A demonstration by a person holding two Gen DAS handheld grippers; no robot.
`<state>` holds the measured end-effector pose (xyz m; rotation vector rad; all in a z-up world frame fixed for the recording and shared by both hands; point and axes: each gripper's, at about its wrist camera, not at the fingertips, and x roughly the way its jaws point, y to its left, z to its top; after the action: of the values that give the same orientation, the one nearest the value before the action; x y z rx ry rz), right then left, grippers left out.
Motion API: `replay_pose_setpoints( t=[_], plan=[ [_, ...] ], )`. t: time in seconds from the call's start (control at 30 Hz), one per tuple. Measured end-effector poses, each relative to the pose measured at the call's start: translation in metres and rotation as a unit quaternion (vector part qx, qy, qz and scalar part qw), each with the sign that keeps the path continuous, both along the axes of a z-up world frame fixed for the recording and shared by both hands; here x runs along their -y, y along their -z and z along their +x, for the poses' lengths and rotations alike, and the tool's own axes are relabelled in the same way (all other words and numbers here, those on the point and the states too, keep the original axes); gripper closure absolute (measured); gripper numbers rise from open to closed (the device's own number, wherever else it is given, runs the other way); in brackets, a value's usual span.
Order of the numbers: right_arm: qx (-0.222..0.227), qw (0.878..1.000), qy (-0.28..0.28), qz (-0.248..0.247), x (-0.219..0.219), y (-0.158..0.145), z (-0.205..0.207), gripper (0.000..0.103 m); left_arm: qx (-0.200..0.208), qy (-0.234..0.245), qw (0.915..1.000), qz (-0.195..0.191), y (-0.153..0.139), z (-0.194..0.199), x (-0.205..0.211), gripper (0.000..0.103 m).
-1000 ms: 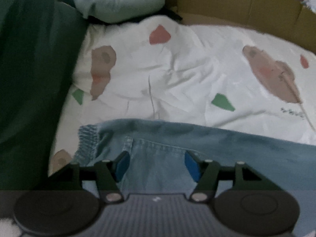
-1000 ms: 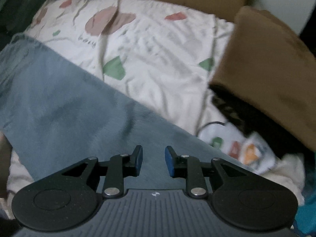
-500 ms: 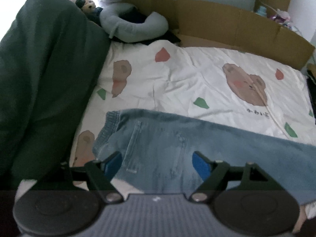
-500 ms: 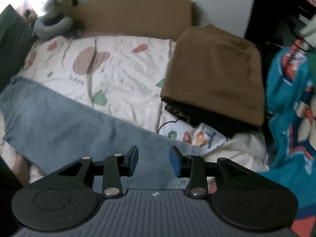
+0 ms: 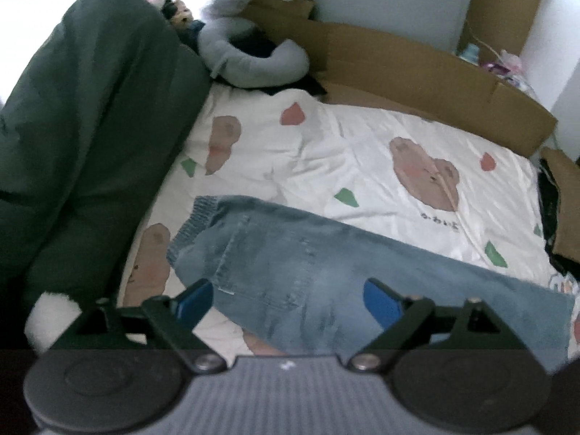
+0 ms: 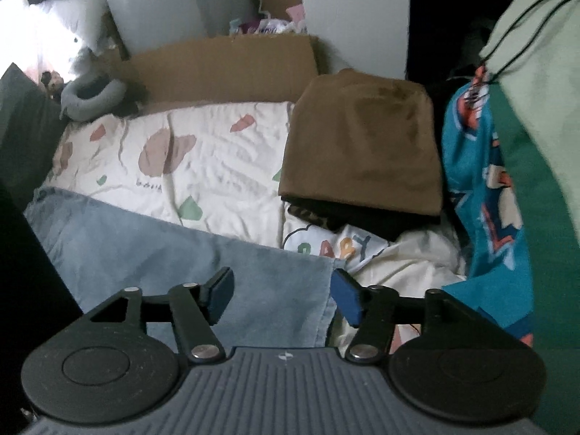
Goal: Fold clothes
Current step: 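Open both grippers and pull them back from the laid-out pants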
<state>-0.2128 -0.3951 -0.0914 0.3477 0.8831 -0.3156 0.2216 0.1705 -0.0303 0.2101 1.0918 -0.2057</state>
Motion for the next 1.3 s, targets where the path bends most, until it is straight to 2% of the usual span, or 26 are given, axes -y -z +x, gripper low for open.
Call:
replay_pose_setpoints(
  t=[0.17,0.27,0.4,0.73,1.07,1.17,1.3],
  plan=[
    [0.005,1.000,0.025,0.001,0.007,-0.013,-0.022,0.031,-0.003,0.006,0.9997,-0.025,0.008,-0.014,0.006,0.011],
    [0.009,0.999,0.036,0.012,0.013,-0.015,-0.034,0.022,-0.009,0.010,0.9995,-0.028,0.017,-0.022,0.010,0.011],
    [0.007,0.999,0.046,0.020,0.017,-0.006,-0.044,0.021,-0.016,0.008,0.9994,-0.031,0.032,-0.032,0.013,0.011],
    [-0.001,0.997,0.067,0.041,0.010,0.051,-0.064,0.019,-0.027,-0.007,0.9992,-0.028,0.071,-0.051,0.025,0.010],
    [0.022,0.994,0.073,0.077,0.002,0.110,-0.067,0.019,-0.065,-0.016,0.9977,-0.014,0.135,-0.068,0.044,0.010],
    [0.017,0.993,0.076,0.085,0.003,0.127,-0.061,0.019,-0.061,-0.018,0.9979,0.007,0.152,-0.073,0.047,0.010],
    [0.011,0.992,0.089,0.092,0.004,0.147,-0.054,0.019,-0.083,-0.029,0.9961,0.008,0.177,-0.077,0.044,0.010]
  ],
)
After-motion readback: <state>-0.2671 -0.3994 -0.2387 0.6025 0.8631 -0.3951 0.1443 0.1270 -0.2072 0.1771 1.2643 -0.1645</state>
